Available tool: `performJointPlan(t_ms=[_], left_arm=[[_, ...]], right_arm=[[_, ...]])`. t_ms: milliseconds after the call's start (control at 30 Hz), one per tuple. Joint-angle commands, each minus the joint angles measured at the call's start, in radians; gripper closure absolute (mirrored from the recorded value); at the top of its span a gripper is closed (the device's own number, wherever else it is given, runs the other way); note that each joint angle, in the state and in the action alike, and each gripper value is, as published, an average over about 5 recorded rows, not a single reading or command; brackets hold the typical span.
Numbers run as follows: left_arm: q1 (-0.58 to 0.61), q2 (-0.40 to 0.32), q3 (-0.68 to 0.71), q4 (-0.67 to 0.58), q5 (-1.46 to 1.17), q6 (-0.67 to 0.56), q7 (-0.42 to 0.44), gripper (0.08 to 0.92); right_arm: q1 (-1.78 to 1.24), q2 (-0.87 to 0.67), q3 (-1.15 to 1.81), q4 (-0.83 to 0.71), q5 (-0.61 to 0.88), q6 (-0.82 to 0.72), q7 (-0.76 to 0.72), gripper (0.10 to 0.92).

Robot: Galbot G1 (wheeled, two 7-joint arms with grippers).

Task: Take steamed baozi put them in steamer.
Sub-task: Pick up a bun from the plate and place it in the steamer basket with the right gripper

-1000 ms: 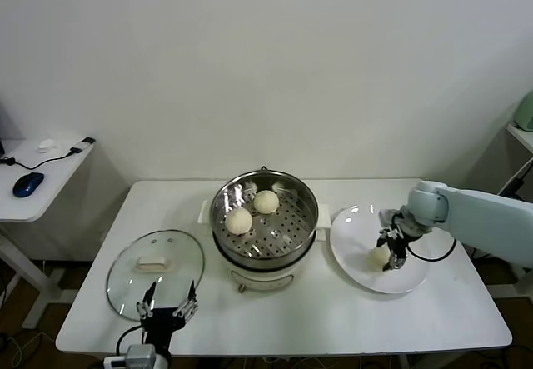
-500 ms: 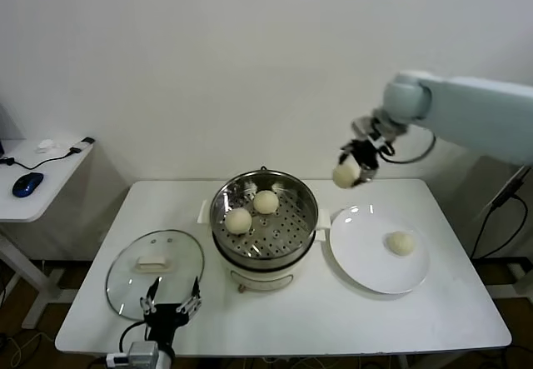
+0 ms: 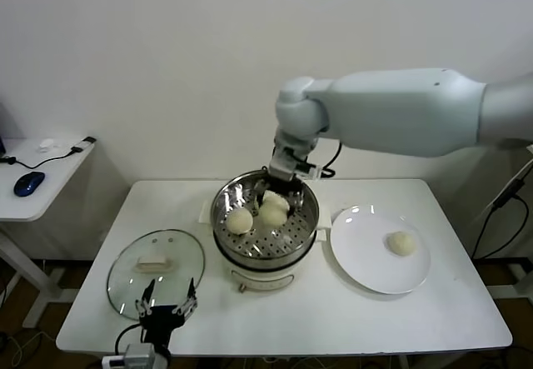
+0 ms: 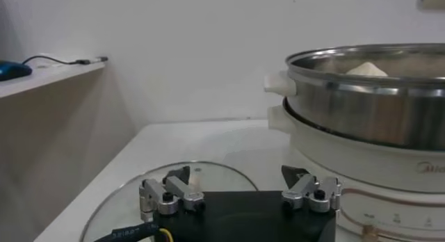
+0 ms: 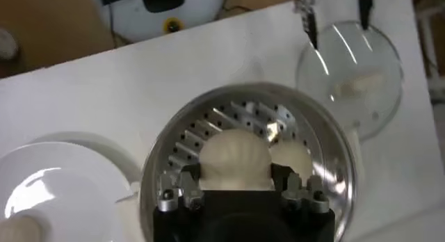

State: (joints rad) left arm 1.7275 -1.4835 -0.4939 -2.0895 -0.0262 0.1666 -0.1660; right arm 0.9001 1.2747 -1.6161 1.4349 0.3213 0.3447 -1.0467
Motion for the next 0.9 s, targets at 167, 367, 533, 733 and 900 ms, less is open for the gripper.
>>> performJointPlan(t_ms=[167, 367, 533, 733, 900], left_arm=[[0.010, 0.001, -0.010, -0.001, -0.005, -0.006, -0.004, 0.177], [0.007, 0.000, -0.008, 0.001, -0.008, -0.008, -0.005, 0.177], [0.004, 0.003, -0.010, 0.003, -0.014, -0.006, -0.005, 0.177], [0.002, 0.007, -0.012, -0.002, -0.018, -0.003, -0.003, 0.177], [0.001, 0.007, -0.008, -0.007, -0.017, 0.001, -0.001, 0.177]], right_arm=[[-0.240, 0.107, 0.015, -0.103, -0.240, 0.119, 0.069, 0.355], [-0.272, 0.109, 0.015, -0.139, -0.270, 0.116, 0.096, 0.355], [-0.269, 0.117, 0.013, -0.149, -0.257, 0.122, 0.111, 0.355], [-0.172, 0.099, 0.013, -0.157, -0.172, 0.170, 0.040, 0.253], [-0.035, 0.044, -0.042, -0.184, -0.038, 0.205, -0.028, 0.205]])
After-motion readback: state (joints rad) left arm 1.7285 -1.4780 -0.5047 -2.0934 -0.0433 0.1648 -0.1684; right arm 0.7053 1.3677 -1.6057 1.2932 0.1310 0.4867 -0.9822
